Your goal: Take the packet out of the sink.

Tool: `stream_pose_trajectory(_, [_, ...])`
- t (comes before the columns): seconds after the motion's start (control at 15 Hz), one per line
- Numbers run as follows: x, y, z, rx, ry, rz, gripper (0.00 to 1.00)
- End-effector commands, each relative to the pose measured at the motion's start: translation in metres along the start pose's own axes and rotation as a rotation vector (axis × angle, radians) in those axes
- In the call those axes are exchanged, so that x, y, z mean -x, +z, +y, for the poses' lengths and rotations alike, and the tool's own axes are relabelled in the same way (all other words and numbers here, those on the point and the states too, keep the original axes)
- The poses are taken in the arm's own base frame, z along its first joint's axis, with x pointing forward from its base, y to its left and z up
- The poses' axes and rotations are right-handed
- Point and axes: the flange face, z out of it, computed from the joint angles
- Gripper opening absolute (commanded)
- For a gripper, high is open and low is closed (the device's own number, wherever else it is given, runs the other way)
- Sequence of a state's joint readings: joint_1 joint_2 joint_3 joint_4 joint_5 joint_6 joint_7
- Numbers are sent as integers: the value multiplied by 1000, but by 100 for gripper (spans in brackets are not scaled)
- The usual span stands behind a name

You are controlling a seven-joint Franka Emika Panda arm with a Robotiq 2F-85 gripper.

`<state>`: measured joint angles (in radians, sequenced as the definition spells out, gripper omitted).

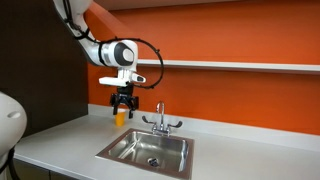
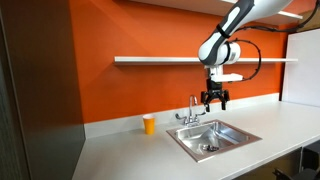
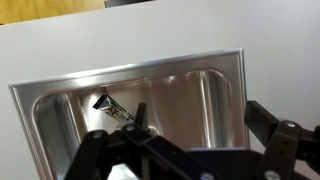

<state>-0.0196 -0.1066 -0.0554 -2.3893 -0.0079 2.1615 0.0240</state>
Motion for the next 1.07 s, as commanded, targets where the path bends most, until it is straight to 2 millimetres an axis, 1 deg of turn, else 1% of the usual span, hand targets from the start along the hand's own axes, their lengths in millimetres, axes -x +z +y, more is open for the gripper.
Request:
stream_pose_trajectory(0.0, [-32, 29, 25, 27, 31, 3, 100])
stream_pose_trajectory(0.27, [-57, 56, 45, 39, 64, 2, 100])
stream_pose_trajectory(0.6, [-90, 77, 63, 56, 87, 13, 100])
stream_pose_trajectory(0.87, [-113, 95, 73, 66, 93, 13, 100])
stream_pose_trajectory(1.0, [-123, 108, 73, 67, 94, 6, 100])
